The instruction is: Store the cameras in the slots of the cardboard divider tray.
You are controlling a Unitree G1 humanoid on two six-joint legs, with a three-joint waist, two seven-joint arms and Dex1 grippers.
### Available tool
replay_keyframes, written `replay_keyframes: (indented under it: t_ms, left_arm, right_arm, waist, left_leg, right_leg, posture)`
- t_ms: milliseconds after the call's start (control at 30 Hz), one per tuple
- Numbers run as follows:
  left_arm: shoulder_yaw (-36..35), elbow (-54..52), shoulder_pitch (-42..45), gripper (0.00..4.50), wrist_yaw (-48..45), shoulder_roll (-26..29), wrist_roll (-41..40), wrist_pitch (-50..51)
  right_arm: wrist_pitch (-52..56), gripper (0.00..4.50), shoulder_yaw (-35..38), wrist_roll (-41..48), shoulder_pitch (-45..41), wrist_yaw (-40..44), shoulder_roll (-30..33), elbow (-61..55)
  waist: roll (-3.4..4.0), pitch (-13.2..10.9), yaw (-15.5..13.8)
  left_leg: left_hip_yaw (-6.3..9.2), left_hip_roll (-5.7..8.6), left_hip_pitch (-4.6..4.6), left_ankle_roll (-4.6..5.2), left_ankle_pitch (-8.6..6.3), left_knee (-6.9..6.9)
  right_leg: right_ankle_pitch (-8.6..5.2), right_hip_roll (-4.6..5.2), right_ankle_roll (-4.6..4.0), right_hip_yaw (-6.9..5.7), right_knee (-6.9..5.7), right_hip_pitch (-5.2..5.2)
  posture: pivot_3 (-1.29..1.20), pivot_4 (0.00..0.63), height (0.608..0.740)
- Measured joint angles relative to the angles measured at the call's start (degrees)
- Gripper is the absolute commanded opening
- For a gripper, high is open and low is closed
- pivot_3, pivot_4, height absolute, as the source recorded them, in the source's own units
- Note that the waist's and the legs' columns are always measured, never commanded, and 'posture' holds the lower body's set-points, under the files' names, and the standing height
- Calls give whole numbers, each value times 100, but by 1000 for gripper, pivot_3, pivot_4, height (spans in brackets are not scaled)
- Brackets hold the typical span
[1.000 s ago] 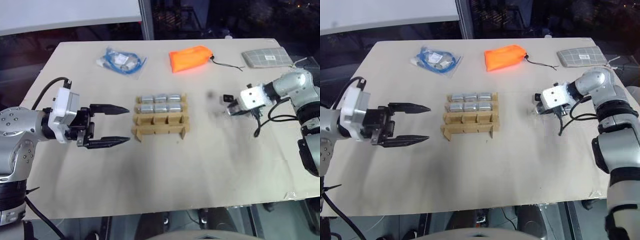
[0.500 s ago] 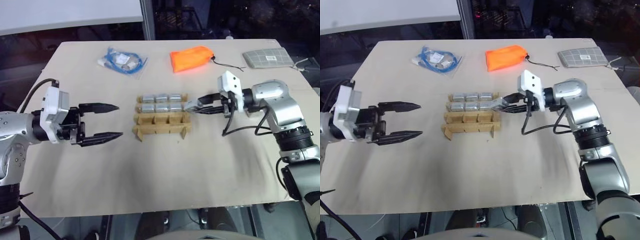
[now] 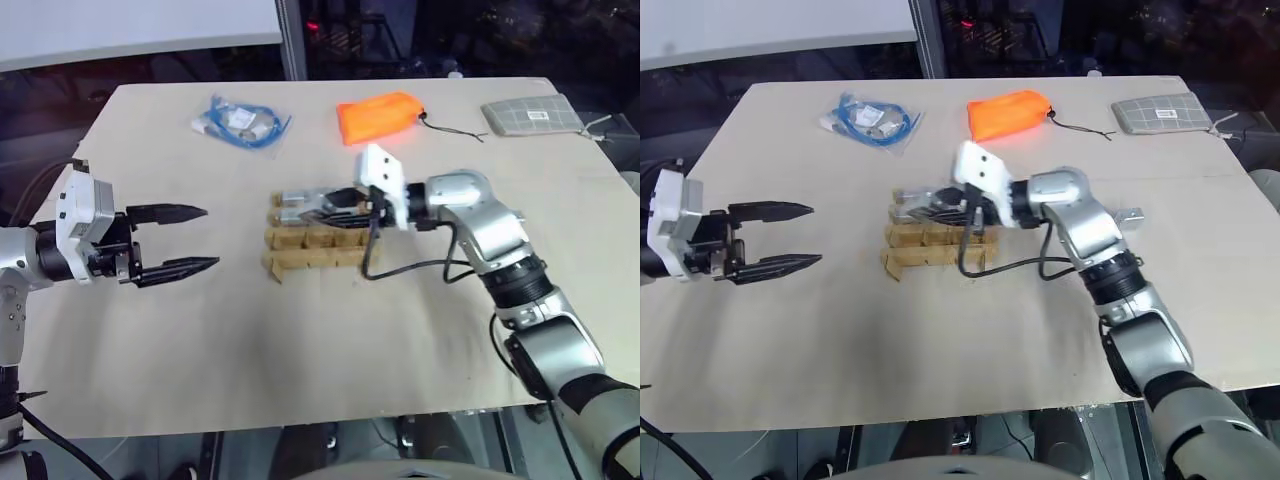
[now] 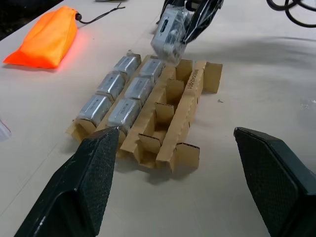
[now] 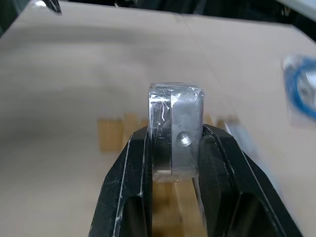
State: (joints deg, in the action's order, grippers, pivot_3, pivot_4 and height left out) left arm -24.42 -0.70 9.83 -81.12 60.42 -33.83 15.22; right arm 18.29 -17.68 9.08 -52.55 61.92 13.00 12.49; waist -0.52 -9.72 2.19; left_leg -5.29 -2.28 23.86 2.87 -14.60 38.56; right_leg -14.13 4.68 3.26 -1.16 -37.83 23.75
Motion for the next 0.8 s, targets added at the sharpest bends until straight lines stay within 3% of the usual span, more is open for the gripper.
replay_keyframes:
  t_ms: [467,800]
  left_arm:
    - [-356,24,-401,3888,1,66,7,-4]
    - [-446,18,-486,3888,33,64,7,-4]
  right_arm:
    - [-948,741,-264,-649,-427,-169,-536,1648]
    - [-1251,741,-394,-913,-435,-171,-831,2129]
  waist:
    - [-14,-5,29]
    - [-16,-4,26]
  left_leg:
    - [-7,-3,2,-2,1,-6]
    - [-6,-4,2,-2,0,-6]
  right_leg:
    - [0,-1,-1,4,-1,9]
    - [0,0,-1,4,-1,9]
  posture:
    - [0,150,740]
    - [0,150,740]
